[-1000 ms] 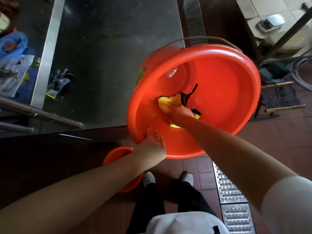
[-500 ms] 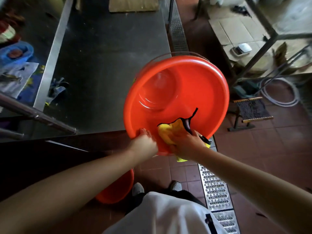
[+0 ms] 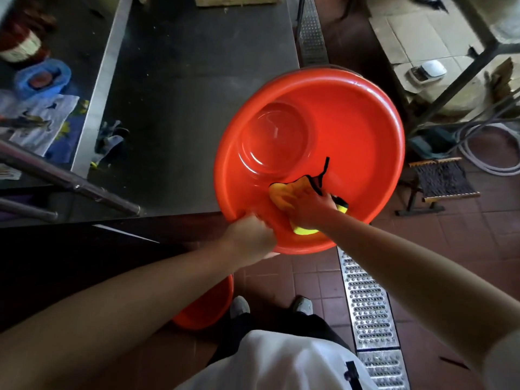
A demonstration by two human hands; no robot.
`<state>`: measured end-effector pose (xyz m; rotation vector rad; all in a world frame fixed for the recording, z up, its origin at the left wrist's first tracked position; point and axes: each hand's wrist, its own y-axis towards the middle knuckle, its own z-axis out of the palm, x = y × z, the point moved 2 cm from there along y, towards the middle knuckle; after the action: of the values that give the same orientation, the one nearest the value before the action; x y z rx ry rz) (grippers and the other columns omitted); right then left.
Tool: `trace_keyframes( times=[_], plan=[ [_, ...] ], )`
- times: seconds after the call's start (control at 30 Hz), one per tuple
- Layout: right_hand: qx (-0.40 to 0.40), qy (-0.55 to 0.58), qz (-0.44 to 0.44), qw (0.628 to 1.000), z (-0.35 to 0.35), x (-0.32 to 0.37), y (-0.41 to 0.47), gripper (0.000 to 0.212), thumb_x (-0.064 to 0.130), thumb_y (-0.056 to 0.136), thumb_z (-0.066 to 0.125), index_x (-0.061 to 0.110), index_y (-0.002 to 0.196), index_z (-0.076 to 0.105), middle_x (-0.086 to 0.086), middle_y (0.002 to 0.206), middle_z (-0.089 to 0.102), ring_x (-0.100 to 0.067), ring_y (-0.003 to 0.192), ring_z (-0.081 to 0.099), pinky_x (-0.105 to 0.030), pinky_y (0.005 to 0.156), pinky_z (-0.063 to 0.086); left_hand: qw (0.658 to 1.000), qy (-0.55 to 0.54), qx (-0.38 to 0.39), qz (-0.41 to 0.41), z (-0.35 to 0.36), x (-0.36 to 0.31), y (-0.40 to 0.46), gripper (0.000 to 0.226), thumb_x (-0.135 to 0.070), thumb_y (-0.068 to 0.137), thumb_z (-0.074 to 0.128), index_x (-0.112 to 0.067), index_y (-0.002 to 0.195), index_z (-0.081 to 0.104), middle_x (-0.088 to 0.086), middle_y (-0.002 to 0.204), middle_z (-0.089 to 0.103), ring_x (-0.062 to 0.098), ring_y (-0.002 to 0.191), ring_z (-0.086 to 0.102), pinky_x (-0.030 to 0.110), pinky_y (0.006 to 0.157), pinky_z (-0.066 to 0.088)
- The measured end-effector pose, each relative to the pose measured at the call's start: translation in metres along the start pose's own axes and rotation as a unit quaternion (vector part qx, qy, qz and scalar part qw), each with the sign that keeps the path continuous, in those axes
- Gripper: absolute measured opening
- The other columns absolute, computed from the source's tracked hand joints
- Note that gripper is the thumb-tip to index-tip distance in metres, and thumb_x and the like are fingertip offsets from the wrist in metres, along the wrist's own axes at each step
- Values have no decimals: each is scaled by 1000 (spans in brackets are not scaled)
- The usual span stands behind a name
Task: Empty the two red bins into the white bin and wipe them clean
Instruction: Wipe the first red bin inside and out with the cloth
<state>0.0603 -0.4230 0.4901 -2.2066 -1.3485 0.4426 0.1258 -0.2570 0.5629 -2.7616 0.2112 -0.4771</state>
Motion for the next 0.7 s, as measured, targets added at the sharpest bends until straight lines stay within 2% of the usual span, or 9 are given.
trace_keyframes(
  times=[0.07,0.13,0.2,0.27,0.37,0.43,0.5,0.6,0.7],
  plan=[
    [-17,12,12,1000,2,0,20,66,47,91,42,45,151,15,-1,158,24,-27,148,15,-58,113,26,1000,9,11,8,-4,0,0,24,-36,69,73,-12,67,72,5,61,68,22,56,64,34,69,55],
    [-30,37,25,999,2,-2,39,61,46,92,41,46,148,19,-1,157,25,-26,148,18,-57,112,29,1000,16,-4,22,-5,0,0,13,-17,69,62,-10,71,72,8,63,67,24,56,64,36,70,55],
    [-33,48,12,998,1,1,53,54,44,92,36,44,146,25,-1,156,29,-29,147,21,-58,108,29,998,50,3,29,1,0,2,32,-14,73,42,-7,81,73,15,72,69,28,64,66,42,74,55],
    [-62,47,-3,997,-1,5,66,49,39,83,30,38,132,34,-6,139,43,-35,135,34,-58,98,36,995,92,11,34,7,-3,3,49,-12,78,27,-2,94,72,22,87,71,33,76,68,48,81,54],
    [-46,63,0,997,-9,6,71,55,34,74,28,36,128,34,-10,135,43,-38,132,37,-61,98,36,995,87,0,40,4,1,4,55,-10,81,17,-1,93,70,23,86,69,33,77,67,46,80,54],
    [-52,44,-17,998,-13,7,65,54,32,71,30,33,125,36,-12,127,47,-40,124,43,-63,97,36,997,67,-13,38,-3,5,3,44,-13,81,26,-6,80,70,18,75,68,29,68,66,41,73,54],
    [-60,33,-27,997,-17,9,47,47,30,80,37,32,127,36,-11,127,48,-37,124,45,-61,99,39,997,62,-19,44,-4,8,4,27,-18,80,44,-10,73,69,13,68,67,26,62,64,37,70,53],
    [-144,24,-50,988,-16,17,5,35,22,79,49,32,110,35,-7,104,46,-35,102,51,-57,85,48,996,54,56,49,3,6,1,30,-34,86,51,-13,83,73,9,78,73,26,71,69,42,80,53],
    [-123,-15,-86,989,-5,20,-37,55,37,91,40,33,143,25,-6,129,39,-36,116,39,-61,91,44,992,80,90,23,0,7,-1,36,-46,78,62,-13,81,77,12,81,74,31,75,70,42,76,54]
  ],
)
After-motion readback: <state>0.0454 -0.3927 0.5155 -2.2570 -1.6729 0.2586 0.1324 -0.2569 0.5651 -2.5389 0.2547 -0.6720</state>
